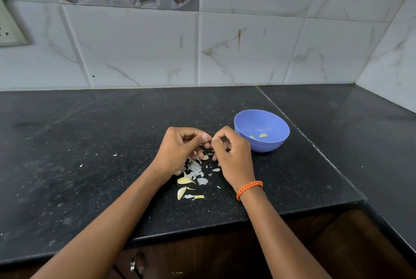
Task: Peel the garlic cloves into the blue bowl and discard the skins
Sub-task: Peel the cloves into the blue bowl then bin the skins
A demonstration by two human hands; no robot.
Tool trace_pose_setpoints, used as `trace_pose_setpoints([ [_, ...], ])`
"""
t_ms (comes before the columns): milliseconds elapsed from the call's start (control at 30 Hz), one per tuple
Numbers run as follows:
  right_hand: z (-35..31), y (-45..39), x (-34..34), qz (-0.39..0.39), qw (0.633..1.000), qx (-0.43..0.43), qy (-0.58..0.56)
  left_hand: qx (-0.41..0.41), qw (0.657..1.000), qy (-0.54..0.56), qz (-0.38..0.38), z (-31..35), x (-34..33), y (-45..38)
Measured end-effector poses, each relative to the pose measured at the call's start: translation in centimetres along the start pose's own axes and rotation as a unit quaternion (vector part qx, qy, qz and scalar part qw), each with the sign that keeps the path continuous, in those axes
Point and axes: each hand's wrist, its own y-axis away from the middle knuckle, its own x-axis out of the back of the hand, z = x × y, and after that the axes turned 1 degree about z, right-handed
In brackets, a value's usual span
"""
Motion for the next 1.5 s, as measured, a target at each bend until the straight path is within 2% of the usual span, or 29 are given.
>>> trace_pose_setpoints([
  [167,-0.5,0.2,0.2,0.001,1.000,0.005,-0.019,0.007,0.999,0.007,0.035,-0.3,0.1,-0.3],
  [433,0.0,-0.2,0.2,-0.018,0.999,0.034,-0.034,0.015,0.999,0.038,0.013,-0.6,0.2,-0.3],
  [733,0.0,-0.2,0.1,0.003,0.999,0.031,-0.010,0.017,0.997,0.072,0.001,-0.5,0.2,-0.3],
  [1100,0.2,-0.2,0.2,0.054,0.994,0.070,0.060,0.011,0.996,0.083,-0.011,0.0,0.0,0.0],
  [1500,-0.1,0.1,-0.1,0.047,0.987,0.122,0.097,0.039,0.993,0.111,-0.005,0.5,-0.1,0.4],
])
